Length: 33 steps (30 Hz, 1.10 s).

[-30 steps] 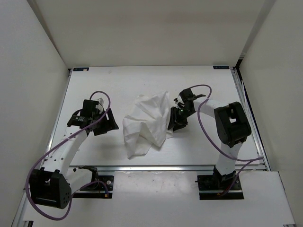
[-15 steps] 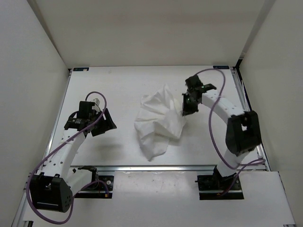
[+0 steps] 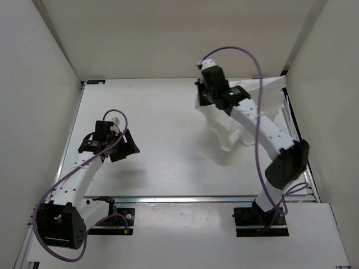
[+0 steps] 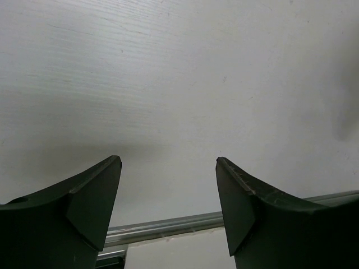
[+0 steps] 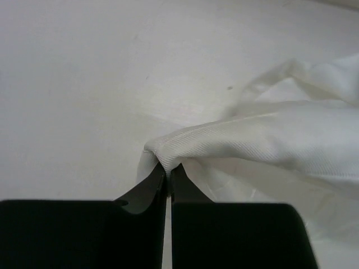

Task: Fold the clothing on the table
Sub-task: Flatten the skirt out

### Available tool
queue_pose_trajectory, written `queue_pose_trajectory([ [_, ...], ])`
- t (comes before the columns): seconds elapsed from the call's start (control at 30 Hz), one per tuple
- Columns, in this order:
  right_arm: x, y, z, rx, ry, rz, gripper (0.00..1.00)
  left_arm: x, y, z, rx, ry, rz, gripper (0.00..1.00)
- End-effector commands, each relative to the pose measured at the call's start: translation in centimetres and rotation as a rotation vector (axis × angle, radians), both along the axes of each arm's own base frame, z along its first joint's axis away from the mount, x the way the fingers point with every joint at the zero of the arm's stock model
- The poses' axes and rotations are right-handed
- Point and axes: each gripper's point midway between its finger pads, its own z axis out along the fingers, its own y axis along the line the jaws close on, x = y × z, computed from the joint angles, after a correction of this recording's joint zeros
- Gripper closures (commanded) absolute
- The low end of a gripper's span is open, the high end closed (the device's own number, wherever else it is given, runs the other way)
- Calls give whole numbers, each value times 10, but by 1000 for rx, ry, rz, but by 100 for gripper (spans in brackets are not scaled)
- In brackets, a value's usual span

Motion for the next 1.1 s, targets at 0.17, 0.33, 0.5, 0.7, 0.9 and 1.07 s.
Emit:
queue_pose_trajectory([
  [0.17, -35, 125, 14, 258, 98, 571, 100, -3, 3, -6, -5, 11, 3, 21],
  [0.33, -41, 84, 114, 504, -125, 637, 100, 0, -2, -8, -8, 13, -21, 21],
  [0.5, -53, 47, 129, 621, -235, 605, 100, 0, -6, -14, -12, 26, -35, 21],
  [0.7, -73, 19, -26, 585, 300, 563, 100, 1, -10, -19, -17, 38, -51, 21],
  [0.9, -135, -49, -176, 287, 744, 219, 100, -2, -14, -24, -26, 63, -62, 21],
  [1.07, -145, -118, -170, 137, 774, -152, 44, -10, -22, -30, -56, 79, -79, 21],
])
